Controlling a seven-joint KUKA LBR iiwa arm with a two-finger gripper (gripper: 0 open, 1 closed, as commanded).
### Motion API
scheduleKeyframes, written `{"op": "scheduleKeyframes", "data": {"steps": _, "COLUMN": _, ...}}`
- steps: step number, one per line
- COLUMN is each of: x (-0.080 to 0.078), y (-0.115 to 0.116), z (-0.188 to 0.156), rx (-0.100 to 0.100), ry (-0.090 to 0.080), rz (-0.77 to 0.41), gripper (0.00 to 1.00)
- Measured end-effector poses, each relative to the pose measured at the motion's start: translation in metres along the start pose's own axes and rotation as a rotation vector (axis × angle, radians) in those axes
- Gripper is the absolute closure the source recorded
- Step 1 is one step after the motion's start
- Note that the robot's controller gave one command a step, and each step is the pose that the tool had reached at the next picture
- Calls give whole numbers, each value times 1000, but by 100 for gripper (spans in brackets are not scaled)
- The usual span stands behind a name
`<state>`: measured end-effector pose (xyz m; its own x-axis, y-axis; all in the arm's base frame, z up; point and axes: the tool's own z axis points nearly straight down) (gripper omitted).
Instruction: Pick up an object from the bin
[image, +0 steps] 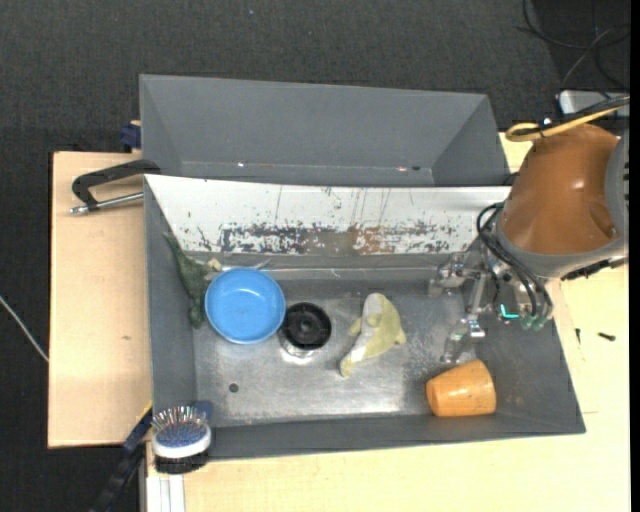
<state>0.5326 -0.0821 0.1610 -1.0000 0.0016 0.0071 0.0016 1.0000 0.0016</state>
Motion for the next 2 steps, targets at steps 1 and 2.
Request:
{"op": "scheduleKeyframes", "data": {"steps": 1, "x": -23, "y": 50, "z": 87, "rx": 1, "ry": -9, "rz": -383, "gripper": 0}}
{"op": "scheduleKeyframes", "data": {"steps": 2, "x": -23, "y": 49, "z": 86, "rx": 3, "ry": -11, "rz": -383, "gripper": 100}}
